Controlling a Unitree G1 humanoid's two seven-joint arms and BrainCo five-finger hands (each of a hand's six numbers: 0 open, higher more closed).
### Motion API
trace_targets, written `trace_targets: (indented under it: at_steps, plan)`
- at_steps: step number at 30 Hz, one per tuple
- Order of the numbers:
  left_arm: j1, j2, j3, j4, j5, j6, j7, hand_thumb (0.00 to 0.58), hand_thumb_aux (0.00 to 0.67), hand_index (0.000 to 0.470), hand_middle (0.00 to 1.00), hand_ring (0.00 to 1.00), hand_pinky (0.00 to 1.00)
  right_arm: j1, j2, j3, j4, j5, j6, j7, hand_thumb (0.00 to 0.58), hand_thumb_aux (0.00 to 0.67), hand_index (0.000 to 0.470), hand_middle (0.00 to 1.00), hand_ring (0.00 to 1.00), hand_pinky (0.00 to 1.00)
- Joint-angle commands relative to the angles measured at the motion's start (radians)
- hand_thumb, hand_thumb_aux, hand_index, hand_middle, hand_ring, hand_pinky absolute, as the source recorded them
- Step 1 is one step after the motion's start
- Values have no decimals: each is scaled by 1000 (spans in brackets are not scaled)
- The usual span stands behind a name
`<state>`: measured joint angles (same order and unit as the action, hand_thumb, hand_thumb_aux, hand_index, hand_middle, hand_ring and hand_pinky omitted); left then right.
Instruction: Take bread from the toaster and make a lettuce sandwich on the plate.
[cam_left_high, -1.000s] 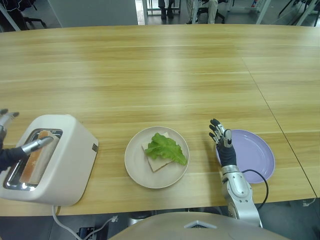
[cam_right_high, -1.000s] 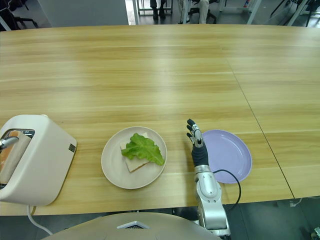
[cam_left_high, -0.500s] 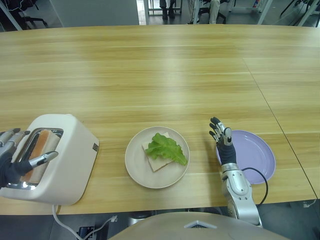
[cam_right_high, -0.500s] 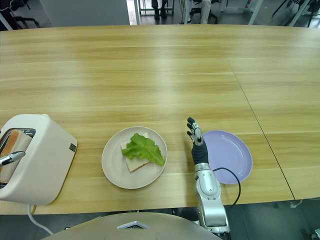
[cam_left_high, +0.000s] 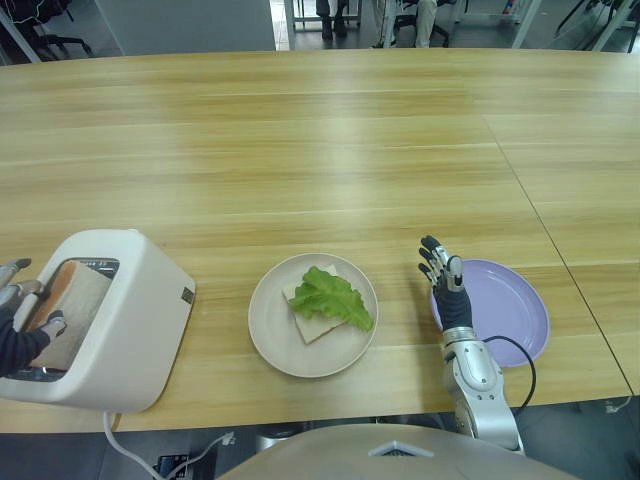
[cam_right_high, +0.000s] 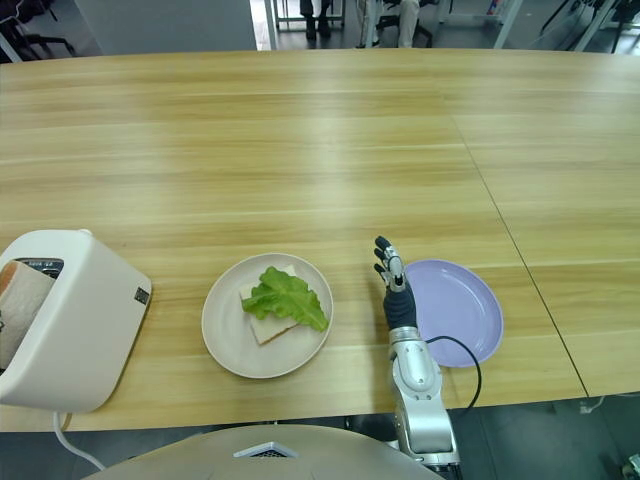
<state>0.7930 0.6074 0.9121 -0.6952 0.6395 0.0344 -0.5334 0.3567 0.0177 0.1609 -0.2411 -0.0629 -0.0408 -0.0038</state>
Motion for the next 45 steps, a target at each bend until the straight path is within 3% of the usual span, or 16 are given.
trace_targets:
  at_steps: [1, 12, 13, 15, 16, 21, 22, 23, 24, 37, 45]
  plan:
    - [-3, -12, -6, 30, -18, -3, -8, 580, 670, 460, 0, 0, 0, -6, 3, -7, 25, 2, -3, -6, 0, 0, 0, 0, 0, 0]
    - [-109, -18, -5, 18, -57, 41, 17, 580, 670, 460, 0, 0, 0, -12, 2, -4, 37, -1, -9, -7, 0, 0, 0, 0, 0, 0]
    - [-119, -16, -5, 20, -52, 42, 23, 580, 670, 460, 184, 184, 184, -12, 1, -4, 38, -1, -10, -6, 0, 0, 0, 0, 0, 0]
    - [-143, -8, -4, 22, -47, 48, 31, 580, 670, 460, 169, 169, 169, -13, 1, -4, 37, -1, -10, -7, 0, 0, 0, 0, 0, 0]
    - [-158, -8, -1, 19, -52, 57, 33, 580, 670, 460, 27, 27, 27, -14, 1, -5, 39, 0, -10, -7, 0, 0, 0, 0, 0, 0]
    - [-231, 4, 11, -2, -69, 92, 41, 580, 670, 460, 4, 4, 4, -17, 4, -2, 42, -1, -11, -8, 0, 0, 0, 0, 0, 0]
    - [-253, 4, 10, -4, -79, 103, 45, 580, 670, 460, 180, 180, 180, -17, 4, -2, 42, -1, -11, -8, 0, 0, 0, 0, 0, 0]
    - [-266, 6, 8, -4, -80, 106, 49, 580, 670, 460, 659, 659, 659, -18, 4, -2, 42, 0, -11, -8, 0, 0, 0, 0, 0, 0]
    - [-284, 5, 6, -3, -85, 111, 55, 580, 670, 460, 1000, 1000, 1000, -19, 4, -2, 42, 0, -11, -8, 0, 0, 0, 0, 0, 0]
    - [-482, 28, -6, 16, -117, 146, 156, 580, 670, 460, 1000, 1000, 1000, -18, 8, 4, 44, -3, -11, -7, 0, 0, 0, 0, 0, 0]
    - [-637, -19, -99, 20, -204, 227, 192, 580, 670, 460, 1000, 1000, 1000, -21, 15, 8, 52, -6, -16, -8, 0, 0, 0, 0, 0, 0]
